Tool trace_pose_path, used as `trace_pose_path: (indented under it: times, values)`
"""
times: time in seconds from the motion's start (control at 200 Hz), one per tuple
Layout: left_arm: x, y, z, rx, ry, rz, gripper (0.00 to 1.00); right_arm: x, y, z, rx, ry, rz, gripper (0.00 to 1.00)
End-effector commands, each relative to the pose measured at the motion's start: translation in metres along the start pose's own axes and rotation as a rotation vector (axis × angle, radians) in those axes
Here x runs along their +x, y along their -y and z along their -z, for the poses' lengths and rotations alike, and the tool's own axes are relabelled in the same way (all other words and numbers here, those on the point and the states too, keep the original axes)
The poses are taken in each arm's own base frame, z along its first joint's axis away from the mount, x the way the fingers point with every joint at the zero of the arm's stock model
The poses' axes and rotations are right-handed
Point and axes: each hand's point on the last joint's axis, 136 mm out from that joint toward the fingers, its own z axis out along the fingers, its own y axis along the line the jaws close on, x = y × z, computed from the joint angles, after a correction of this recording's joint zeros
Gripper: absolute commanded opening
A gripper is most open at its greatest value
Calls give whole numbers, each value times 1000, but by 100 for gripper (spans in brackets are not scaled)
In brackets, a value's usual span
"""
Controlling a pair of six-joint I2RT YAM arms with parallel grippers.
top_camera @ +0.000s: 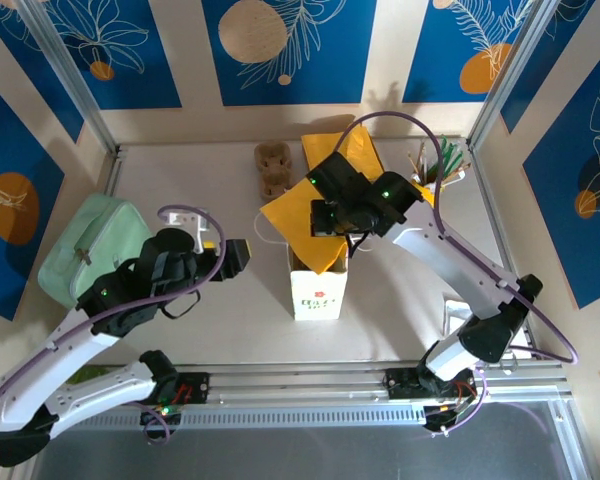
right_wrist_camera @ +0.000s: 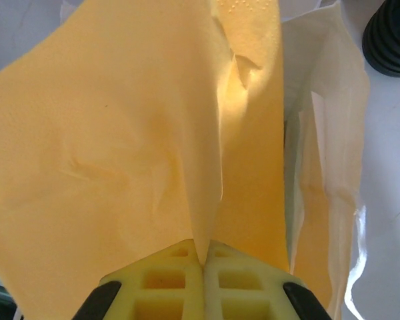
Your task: Pack the takeout coffee
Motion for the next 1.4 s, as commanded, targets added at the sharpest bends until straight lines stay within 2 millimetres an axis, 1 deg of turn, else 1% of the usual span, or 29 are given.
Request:
trace_pose_path:
  times: [0.0, 0.165, 0.29, 0.51, 0.575, 0.695, 0.795, 0.85, 0.975, 1.05, 1.141, 1.286, 1.396]
  values:
    - [-1, -10, 1, -29, 23, 17, 84, 7, 4, -7, 54, -41, 79, 0]
    - [3, -11, 0, -30, 14, 19, 84, 15, 2, -21, 85, -75, 126, 0]
    - [3, -12, 0, -33, 16, 21, 84, 21, 5, -31, 127, -111, 154, 0]
    - [5, -14, -2, -38, 16, 23, 84, 31, 11, -42, 201, -170, 172, 0]
    - [5, -14, -3, -39, 17, 25, 84, 33, 9, -43, 198, -179, 171, 0]
    - [4, -14, -3, -38, 23, 29, 84, 33, 7, -41, 181, -169, 159, 0]
    - [3, -14, -3, -37, 29, 30, 84, 29, 7, -35, 172, -143, 147, 0]
    - [4, -14, -3, -37, 28, 27, 84, 26, 9, -30, 169, -127, 131, 4]
    - [4, -17, -4, -50, 29, 19, 84, 16, 5, -17, 114, -80, 95, 16]
    - [5, -17, -5, -52, 29, 17, 84, 10, 3, -10, 84, -54, 85, 18]
    - [6, -18, -5, -52, 28, 20, 84, 4, 0, -4, 49, -34, 78, 23]
    - [5, -17, -4, -47, 30, 22, 84, -1, -9, -2, -19, -29, 64, 25]
    - [4, -17, -3, -44, 33, 23, 84, -2, -22, -3, -106, -34, 47, 25]
